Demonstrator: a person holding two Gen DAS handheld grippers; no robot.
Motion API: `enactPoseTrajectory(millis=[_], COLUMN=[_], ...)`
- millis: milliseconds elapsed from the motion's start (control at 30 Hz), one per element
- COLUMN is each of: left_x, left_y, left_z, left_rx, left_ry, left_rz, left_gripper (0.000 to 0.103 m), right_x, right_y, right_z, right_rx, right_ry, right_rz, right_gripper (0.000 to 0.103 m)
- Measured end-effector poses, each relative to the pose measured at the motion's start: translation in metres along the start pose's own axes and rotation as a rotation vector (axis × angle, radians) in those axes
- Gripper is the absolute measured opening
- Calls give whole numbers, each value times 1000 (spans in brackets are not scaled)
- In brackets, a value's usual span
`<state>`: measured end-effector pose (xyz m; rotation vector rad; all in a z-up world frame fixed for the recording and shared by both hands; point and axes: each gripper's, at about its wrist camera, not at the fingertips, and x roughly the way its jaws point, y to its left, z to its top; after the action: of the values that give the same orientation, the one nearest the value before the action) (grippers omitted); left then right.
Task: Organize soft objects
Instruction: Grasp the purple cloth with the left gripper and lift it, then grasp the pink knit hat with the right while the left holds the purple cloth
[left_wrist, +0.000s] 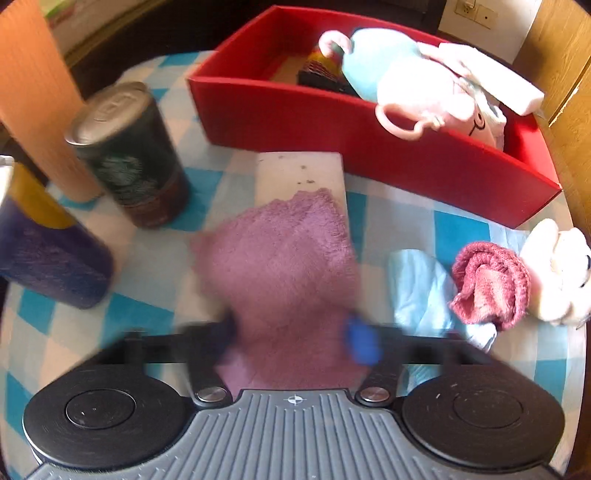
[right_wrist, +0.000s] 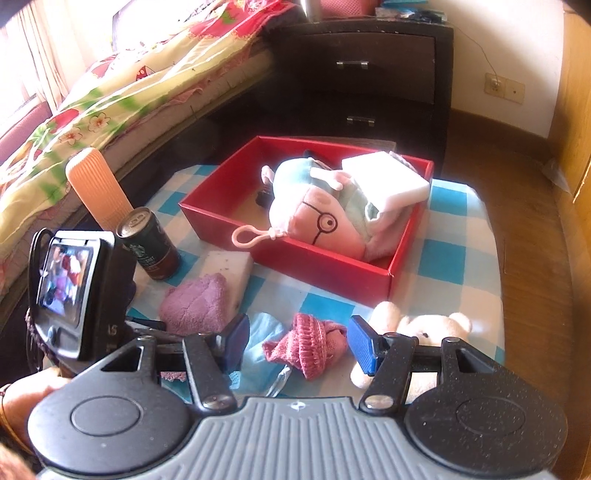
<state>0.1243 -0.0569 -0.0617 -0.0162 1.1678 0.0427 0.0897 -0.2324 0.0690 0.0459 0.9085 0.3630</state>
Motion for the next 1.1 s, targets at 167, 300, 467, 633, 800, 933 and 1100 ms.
enactPoseTrajectory(millis=[167, 300, 467, 633, 800, 933, 1100], left_x=[-13, -37, -61, -67, -61, -59, -57], left_y=[27, 35, 41, 39, 38, 35, 30], left_z=[-9, -5, 0, 3, 2, 4, 4], left_rx=[-64, -93, -102, -114, -115, -104, -86], left_ry=[16, -33, -87, -89, -66, -61, -59], left_rz=[-123, -189, -262, -317, -341, -349, -330], left_gripper=[8, 8, 9, 10, 12, 12, 12], right_x=[-2, 2, 13, 38, 68, 81, 94], right_y=[6, 12, 9, -10, -12, -9, -17], right_z=[0, -4, -7, -6, -7, -4, -6], right_rx=[-21, -36, -22, 64, 126, 138, 176], right_ry=[-2, 25, 63, 104, 171, 177, 213], right_rz=[6, 18, -10, -69, -10, -24, -47], right_gripper=[36, 36, 36, 37, 37, 37, 37])
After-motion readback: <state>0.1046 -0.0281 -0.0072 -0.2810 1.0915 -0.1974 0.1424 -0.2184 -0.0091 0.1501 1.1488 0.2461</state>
